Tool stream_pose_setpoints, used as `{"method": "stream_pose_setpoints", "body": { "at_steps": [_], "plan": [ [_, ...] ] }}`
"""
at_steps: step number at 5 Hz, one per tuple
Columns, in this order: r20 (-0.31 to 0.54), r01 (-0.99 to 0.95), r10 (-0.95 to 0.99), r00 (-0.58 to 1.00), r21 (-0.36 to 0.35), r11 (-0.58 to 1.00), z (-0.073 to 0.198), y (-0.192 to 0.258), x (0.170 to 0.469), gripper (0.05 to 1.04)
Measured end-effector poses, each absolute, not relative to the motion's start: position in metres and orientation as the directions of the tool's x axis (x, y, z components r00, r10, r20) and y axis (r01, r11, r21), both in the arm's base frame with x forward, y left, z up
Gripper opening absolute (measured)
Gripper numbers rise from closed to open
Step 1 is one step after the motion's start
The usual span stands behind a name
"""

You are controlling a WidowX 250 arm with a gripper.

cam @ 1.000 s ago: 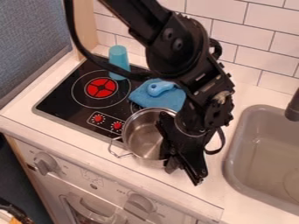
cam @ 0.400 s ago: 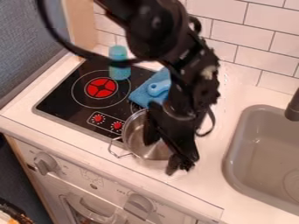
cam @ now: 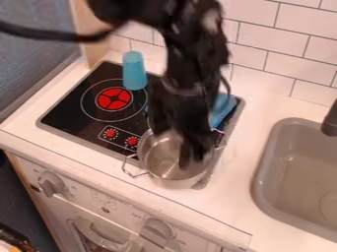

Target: Toma olla del lado izquierdo inferior y lo deja del lado derecho inferior

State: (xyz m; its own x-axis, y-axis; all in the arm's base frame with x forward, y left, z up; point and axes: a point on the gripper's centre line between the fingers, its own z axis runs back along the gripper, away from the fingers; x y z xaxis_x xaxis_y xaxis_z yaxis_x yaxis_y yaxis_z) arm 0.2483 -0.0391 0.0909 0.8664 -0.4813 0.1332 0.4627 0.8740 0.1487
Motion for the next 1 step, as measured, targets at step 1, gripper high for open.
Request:
{"method": "stream_pose_setpoints", "body": {
  "at_steps": [1],
  "plan": [
    [0.196,0.416,-0.43,0.881,0.109,0.903,0.12,-0.0202,0.2441,1.003]
  ]
}}
